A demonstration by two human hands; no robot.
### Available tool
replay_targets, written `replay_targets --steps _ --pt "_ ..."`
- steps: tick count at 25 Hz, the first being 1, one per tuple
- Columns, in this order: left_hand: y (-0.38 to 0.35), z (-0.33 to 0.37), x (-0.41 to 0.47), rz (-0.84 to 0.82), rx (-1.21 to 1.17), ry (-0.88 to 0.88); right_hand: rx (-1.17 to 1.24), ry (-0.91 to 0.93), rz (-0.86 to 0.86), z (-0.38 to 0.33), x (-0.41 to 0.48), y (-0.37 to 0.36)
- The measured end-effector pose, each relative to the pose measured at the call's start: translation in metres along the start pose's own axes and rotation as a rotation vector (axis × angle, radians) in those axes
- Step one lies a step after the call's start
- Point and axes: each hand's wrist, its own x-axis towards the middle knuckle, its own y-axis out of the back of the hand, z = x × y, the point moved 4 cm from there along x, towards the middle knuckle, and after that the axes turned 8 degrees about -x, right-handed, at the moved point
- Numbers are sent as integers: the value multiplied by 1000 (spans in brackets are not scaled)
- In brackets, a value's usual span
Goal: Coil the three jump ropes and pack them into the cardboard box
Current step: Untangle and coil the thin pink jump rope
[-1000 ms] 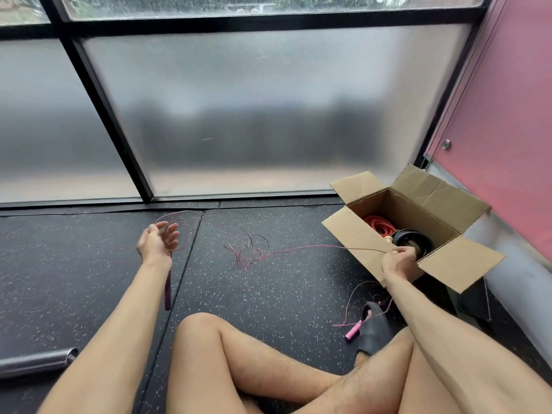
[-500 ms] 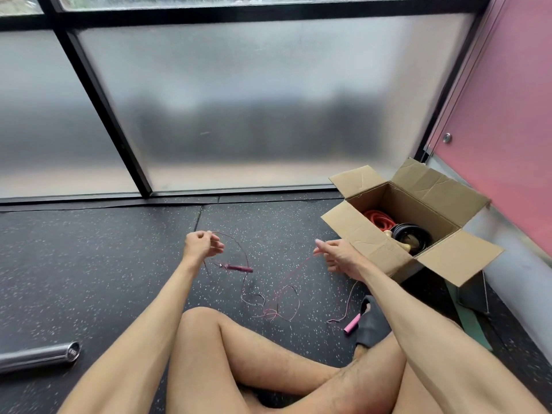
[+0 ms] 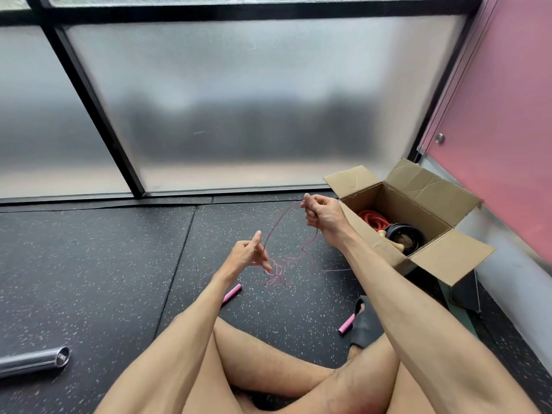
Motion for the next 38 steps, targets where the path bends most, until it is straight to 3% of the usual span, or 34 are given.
replay_targets --steps 4,7,9,11,15,21,23,25,27,29,33,38 --pt "0 24 6 38 -109 -124 -414 61 337 10 3 47" --pt "-14 63 11 -25 -86 -192 -717 104 188 9 -4 31" --pt "-29 83 15 -63 -8 -221 -768 144 34 0 -11 7" --pt "-37 92 19 -70 45 -234 -735 152 -48 -8 -13 -13" --pt "-28 95 21 -5 12 -294 -398 63 -115 -16 -16 -23" --pt "-26 43 25 -134 115 -105 -228 198 -77 -46 -12 -4" --pt "-34 32 28 -169 141 -62 -227 225 -4 -54 -11 5" --pt "-35 27 28 -170 117 -49 -229 234 174 -55 -6 24" --pt "-32 27 24 -188 -12 -30 -232 249 381 -53 -1 50" --pt "-28 31 20 -229 -126 -23 -239 208 482 -46 1 69" --pt "-28 50 19 -200 -157 -94 -321 65 335 -40 -14 63" --pt "-31 84 21 -130 46 -248 -482 -142 -120 -27 -24 29"
